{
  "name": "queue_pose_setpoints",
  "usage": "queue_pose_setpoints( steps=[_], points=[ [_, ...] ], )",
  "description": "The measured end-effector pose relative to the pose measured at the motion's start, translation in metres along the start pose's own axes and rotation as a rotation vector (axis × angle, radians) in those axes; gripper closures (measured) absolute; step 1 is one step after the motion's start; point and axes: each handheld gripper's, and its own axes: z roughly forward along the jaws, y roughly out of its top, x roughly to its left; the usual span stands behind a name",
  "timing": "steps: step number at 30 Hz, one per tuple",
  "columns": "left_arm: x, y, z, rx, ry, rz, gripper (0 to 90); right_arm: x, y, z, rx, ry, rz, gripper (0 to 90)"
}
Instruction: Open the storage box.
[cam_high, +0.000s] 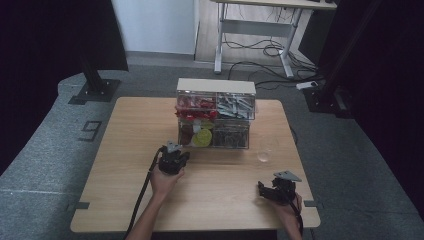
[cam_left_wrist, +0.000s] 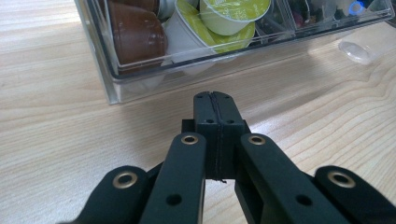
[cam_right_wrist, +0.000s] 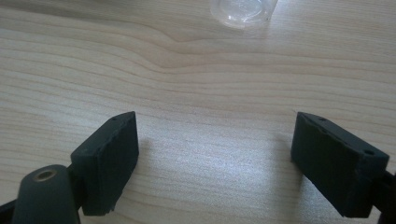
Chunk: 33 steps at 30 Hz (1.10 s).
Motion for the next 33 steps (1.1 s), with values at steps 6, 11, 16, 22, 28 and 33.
queue_pose_setpoints(
  steps=[6,11,16,22,28,33],
  points=[
    [0.000,0.006,0.008,0.001,0.003,0.002,90.0,0.000,0.000,0.000,0.000,0.000,0.000,15.4],
    [0.002,0.006,0.015,0.014,0.005,-0.002,90.0,0.000,0.000,0.000,0.000,0.000,0.001,15.4],
    [0.004,0.007,0.022,0.025,0.006,-0.008,90.0,0.000,0.000,0.000,0.000,-0.003,0.005,15.1],
    [0.005,0.011,0.023,0.015,0.018,-0.008,90.0,0.000,0.000,0.000,0.001,-0.004,0.005,15.0],
    [0.006,0.016,0.026,0.043,0.005,-0.019,90.0,-0.001,0.000,0.000,0.001,-0.007,0.007,14.7],
    [0.004,0.016,0.025,0.043,0.016,-0.008,90.0,-0.001,0.000,0.000,0.001,-0.009,0.009,14.7]
  ],
)
